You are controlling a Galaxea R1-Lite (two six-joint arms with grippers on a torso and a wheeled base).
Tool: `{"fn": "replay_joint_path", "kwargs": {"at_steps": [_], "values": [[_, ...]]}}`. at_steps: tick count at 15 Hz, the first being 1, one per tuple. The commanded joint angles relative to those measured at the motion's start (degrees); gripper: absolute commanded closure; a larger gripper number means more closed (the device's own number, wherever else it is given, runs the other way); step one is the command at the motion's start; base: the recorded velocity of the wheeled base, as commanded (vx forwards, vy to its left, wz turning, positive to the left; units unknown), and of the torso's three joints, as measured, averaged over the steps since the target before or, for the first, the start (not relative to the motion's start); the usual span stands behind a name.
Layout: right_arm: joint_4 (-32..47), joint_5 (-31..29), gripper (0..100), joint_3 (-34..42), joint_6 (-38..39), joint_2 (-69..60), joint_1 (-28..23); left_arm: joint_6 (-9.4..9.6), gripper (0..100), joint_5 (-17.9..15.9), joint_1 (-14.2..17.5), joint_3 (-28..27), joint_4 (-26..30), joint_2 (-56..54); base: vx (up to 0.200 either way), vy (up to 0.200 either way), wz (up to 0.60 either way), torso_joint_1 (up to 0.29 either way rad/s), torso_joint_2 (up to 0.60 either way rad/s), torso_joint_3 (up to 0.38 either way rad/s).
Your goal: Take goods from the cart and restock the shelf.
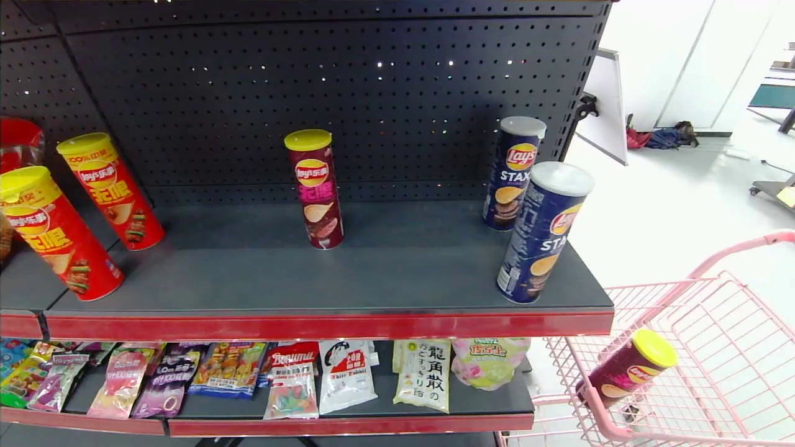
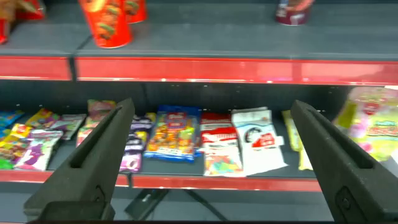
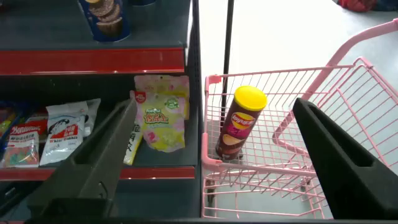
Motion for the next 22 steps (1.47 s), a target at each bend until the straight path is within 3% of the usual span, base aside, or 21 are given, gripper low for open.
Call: {"fn": "replay_joint_path", "kwargs": {"at_steps": [1, 5, 10, 19, 22], "values": [[0.0, 0.0, 0, 0.0, 0.0, 0.0, 0.0, 0.00, 0, 0.1, 0.0, 0.0, 0.0, 0.0, 0.000, -0.200, 0.00, 0.007, 0.00, 0.007], [0.0, 0.0, 0, 0.0, 0.0, 0.0, 0.0, 0.00, 0, 0.1, -0.1, 0.0, 0.0, 0.0, 0.000, -0.200, 0.00, 0.004, 0.00, 0.005], [0.0, 0.0, 0, 0.0, 0.0, 0.0, 0.0, 0.00, 0, 0.1, 0.0, 0.0, 0.0, 0.0, 0.000, 0.000, 0.00, 0.000, 0.00, 0.000], [0.0, 0.0, 0, 0.0, 0.0, 0.0, 0.0, 0.00, 0, 0.1, -0.1, 0.0, 0.0, 0.0, 0.000, 0.000, -0.60, 0.003, 0.00, 0.001], [0.0, 0.0, 0, 0.0, -0.1, 0.0, 0.0, 0.00, 0, 0.1, 0.0, 0.0, 0.0, 0.0, 0.000, 0.000, 0.00, 0.000, 0.00, 0.000]]}}
